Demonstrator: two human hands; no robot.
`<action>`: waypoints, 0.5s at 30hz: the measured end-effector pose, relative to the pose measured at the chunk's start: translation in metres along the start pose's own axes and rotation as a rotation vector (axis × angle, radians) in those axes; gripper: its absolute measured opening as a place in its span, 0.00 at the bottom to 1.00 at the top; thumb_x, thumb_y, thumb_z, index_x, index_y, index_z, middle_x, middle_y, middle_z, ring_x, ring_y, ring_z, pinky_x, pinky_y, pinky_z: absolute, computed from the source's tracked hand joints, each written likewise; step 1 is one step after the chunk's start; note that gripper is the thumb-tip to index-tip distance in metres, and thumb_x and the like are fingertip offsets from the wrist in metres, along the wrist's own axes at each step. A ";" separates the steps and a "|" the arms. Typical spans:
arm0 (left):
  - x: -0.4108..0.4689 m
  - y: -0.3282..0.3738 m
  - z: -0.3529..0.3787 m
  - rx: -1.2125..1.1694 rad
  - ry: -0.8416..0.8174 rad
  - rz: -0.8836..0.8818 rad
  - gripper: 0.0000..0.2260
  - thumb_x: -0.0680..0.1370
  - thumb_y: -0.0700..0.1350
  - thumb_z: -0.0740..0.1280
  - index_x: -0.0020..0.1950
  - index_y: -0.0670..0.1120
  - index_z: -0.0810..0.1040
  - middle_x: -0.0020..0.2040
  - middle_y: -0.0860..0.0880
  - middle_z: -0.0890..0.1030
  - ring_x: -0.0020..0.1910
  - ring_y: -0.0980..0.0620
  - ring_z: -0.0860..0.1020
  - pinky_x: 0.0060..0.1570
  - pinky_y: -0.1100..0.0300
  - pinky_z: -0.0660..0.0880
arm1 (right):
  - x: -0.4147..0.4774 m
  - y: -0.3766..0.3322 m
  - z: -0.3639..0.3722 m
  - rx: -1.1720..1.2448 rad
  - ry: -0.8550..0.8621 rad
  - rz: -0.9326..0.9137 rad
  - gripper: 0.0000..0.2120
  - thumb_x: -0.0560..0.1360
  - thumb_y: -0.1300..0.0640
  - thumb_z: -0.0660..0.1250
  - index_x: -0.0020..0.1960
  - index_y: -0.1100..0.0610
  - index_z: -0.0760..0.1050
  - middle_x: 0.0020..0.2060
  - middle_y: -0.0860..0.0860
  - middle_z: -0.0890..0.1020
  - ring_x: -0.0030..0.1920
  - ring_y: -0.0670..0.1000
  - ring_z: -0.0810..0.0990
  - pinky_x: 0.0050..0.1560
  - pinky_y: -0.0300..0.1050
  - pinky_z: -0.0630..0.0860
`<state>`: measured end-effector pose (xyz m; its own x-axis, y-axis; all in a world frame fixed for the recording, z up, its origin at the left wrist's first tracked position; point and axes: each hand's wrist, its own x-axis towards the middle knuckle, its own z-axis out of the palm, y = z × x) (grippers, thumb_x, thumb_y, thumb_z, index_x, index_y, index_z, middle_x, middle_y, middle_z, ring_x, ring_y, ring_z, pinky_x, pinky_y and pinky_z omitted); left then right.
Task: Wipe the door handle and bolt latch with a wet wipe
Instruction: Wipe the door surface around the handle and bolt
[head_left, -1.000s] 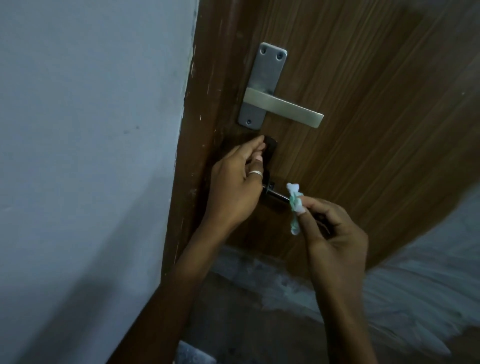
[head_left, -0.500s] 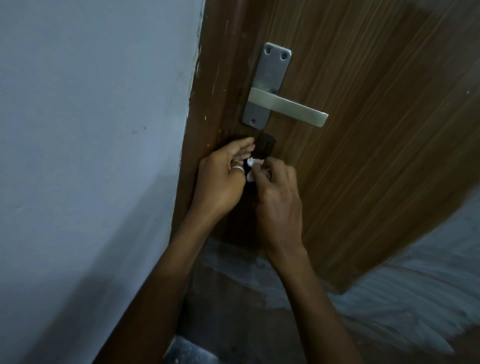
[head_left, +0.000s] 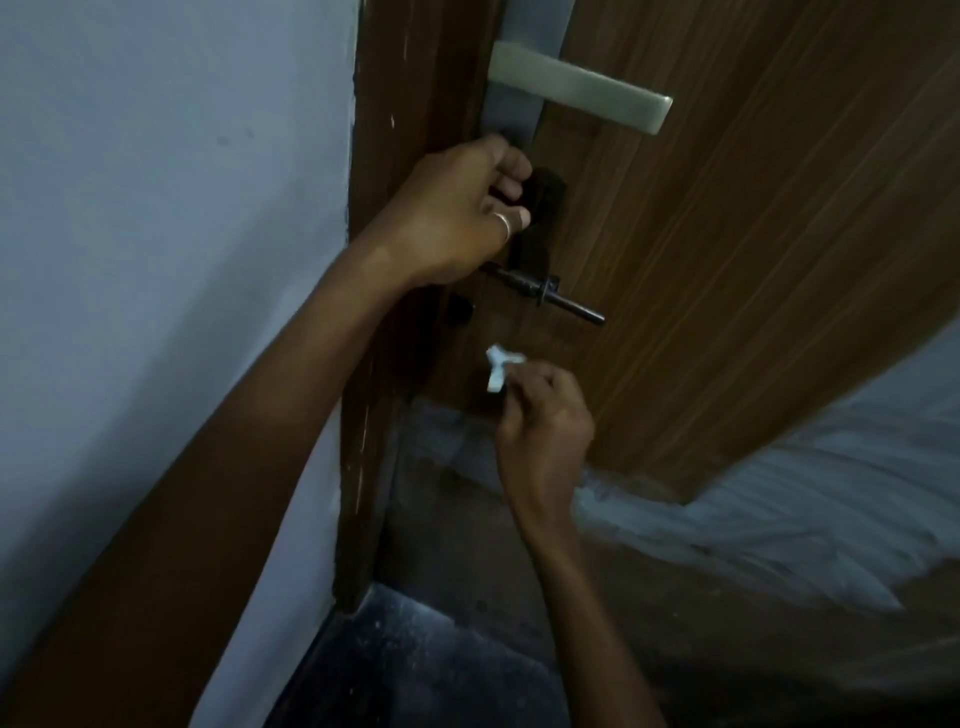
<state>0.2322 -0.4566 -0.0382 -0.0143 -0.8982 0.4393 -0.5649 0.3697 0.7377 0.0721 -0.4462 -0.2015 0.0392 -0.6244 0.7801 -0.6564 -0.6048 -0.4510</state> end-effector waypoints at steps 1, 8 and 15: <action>-0.001 0.000 0.001 0.009 0.010 -0.002 0.18 0.79 0.43 0.68 0.68 0.48 0.72 0.59 0.53 0.76 0.51 0.60 0.78 0.43 0.76 0.75 | 0.006 -0.001 0.004 0.023 0.062 0.029 0.11 0.75 0.70 0.69 0.54 0.61 0.84 0.49 0.54 0.81 0.47 0.51 0.80 0.50 0.40 0.77; 0.004 -0.001 0.020 0.101 0.214 0.027 0.21 0.73 0.53 0.75 0.60 0.47 0.73 0.50 0.55 0.77 0.44 0.61 0.78 0.42 0.70 0.76 | 0.037 -0.007 0.039 -0.067 0.127 -0.066 0.15 0.75 0.71 0.66 0.59 0.62 0.82 0.51 0.61 0.78 0.50 0.55 0.78 0.48 0.42 0.76; 0.007 -0.009 0.040 0.189 0.451 0.054 0.21 0.72 0.53 0.76 0.58 0.46 0.72 0.49 0.51 0.78 0.44 0.57 0.78 0.40 0.67 0.74 | 0.007 0.016 0.056 -0.197 -0.111 -0.203 0.15 0.74 0.71 0.67 0.60 0.65 0.79 0.57 0.61 0.79 0.56 0.57 0.76 0.46 0.44 0.75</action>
<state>0.2042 -0.4755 -0.0627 0.2874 -0.6707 0.6838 -0.7137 0.3261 0.6199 0.1043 -0.4878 -0.2274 0.2594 -0.5574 0.7887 -0.7597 -0.6220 -0.1897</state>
